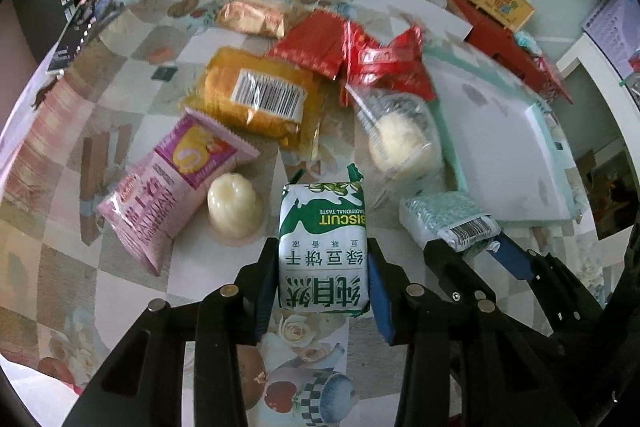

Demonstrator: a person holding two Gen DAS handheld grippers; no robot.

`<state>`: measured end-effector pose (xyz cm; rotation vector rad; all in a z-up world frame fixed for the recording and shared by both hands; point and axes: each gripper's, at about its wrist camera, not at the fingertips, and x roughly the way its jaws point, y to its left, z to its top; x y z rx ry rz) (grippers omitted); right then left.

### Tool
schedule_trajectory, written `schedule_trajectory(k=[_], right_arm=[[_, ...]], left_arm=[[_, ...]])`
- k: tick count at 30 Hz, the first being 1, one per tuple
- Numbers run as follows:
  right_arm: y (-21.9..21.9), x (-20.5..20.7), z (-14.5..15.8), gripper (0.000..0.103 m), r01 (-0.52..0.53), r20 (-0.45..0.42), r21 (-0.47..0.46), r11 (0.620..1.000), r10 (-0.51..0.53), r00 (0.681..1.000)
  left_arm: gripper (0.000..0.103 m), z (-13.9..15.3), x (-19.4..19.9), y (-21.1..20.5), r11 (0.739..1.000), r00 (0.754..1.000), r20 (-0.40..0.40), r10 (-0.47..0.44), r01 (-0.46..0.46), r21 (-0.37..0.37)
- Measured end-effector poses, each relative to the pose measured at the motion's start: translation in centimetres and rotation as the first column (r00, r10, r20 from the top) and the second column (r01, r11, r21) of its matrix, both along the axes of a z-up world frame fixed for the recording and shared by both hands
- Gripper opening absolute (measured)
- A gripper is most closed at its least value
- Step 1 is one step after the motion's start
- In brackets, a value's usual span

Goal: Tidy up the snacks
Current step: 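Lift carton with left tool while right tool lifts packet toward the tray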

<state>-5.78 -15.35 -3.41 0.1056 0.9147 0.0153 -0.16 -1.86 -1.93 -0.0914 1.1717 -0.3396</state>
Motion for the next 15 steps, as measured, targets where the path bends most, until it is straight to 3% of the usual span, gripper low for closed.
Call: schedule_trajectory(k=[15], right_arm=[[0.0, -1.1, 3.3, 0.058, 0.014, 0.111, 0.003, 1.000, -0.014, 0.994]], left_arm=[[0.043, 2.3, -0.3, 0.4, 0.999, 0.999, 0.047, 0.021, -0.020, -0.027]])
